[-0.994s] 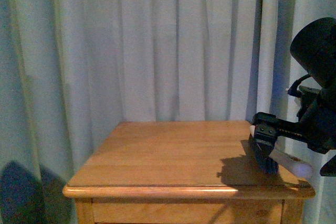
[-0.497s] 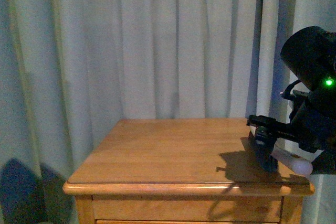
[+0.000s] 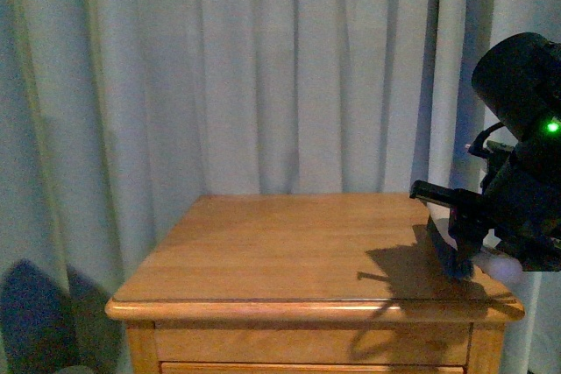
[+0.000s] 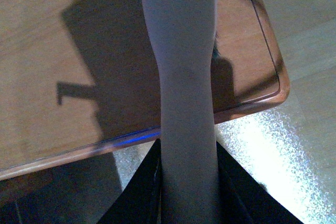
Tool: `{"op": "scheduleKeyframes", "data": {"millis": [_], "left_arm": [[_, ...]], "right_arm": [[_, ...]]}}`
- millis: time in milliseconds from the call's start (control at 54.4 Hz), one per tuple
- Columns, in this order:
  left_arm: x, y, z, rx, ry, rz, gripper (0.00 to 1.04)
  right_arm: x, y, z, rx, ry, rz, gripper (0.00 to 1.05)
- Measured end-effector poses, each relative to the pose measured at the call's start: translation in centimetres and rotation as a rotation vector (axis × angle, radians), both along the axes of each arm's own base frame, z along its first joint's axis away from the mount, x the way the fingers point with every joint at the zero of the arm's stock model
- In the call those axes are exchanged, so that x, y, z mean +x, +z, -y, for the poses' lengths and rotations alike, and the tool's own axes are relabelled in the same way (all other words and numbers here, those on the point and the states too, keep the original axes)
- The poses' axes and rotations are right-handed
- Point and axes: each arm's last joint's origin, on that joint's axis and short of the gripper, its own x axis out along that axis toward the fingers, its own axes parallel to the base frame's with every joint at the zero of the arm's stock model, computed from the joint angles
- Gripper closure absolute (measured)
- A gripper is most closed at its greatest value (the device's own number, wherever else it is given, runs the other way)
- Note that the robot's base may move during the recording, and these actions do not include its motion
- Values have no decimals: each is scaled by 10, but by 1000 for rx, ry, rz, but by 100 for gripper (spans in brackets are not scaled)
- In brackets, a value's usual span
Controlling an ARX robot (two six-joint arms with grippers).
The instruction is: Clean up trash
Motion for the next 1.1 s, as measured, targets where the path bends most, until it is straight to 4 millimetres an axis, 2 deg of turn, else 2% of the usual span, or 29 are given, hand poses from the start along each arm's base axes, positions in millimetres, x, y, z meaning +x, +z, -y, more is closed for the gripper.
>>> {"op": "scheduleKeyframes", "data": {"millis": [147, 276, 423, 515, 552, 662, 754, 846, 957, 1104], "left_arm": [[0, 0, 0, 0, 0, 0, 77], [0, 0, 0, 0, 0, 0, 77], [0, 0, 0, 0, 0, 0, 77], [0, 0, 0, 0, 0, 0, 77], [0, 0, 0, 0, 0, 0, 77], [0, 0, 0, 0, 0, 0, 77], [0, 0, 0, 0, 0, 0, 77], [0, 0, 0, 0, 0, 0, 77], [0, 0, 0, -1, 0, 0, 77], [0, 0, 0, -1, 0, 0, 77]], "right_arm": [[-5, 6, 2, -1, 12, 41, 83], [-19, 24, 7, -35, 28, 176, 83], [-66, 65, 23, -80, 74, 469, 83], [-92, 78, 32, -108, 93, 568, 83], [-111, 83, 38, -122, 112, 619, 83], [-152, 87, 49, -169, 122, 738, 83], [-196, 87, 59, -201, 90, 872, 83], [-231, 77, 68, -205, 47, 955, 83], [-251, 66, 73, -202, 22, 988, 83], [-264, 70, 77, -200, -11, 1074, 83]]}}
